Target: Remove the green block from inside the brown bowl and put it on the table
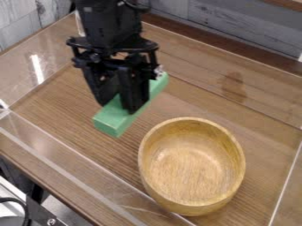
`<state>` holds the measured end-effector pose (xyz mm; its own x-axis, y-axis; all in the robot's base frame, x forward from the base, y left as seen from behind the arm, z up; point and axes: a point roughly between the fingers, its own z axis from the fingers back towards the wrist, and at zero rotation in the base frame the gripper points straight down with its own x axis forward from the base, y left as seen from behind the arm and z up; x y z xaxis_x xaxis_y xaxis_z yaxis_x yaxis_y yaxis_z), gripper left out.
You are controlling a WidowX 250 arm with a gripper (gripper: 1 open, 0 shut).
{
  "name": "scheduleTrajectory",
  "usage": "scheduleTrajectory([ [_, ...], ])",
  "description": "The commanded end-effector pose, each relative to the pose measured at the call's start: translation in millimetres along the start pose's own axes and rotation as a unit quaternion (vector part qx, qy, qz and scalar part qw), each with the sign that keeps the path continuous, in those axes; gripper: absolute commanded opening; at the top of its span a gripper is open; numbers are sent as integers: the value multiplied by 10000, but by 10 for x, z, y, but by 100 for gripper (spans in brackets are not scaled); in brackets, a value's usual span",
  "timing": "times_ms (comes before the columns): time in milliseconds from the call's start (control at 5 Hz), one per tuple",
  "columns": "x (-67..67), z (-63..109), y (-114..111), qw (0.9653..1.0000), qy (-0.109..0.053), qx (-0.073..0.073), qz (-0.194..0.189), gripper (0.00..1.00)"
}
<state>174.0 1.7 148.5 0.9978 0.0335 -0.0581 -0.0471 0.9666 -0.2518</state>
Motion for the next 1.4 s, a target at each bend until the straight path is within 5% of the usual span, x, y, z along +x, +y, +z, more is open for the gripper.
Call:
scheduleTrajectory([
  [0, 46, 125, 84, 9992, -296, 116, -261, 0],
  [1200, 75, -213, 432, 9956, -377, 486, -706, 0],
])
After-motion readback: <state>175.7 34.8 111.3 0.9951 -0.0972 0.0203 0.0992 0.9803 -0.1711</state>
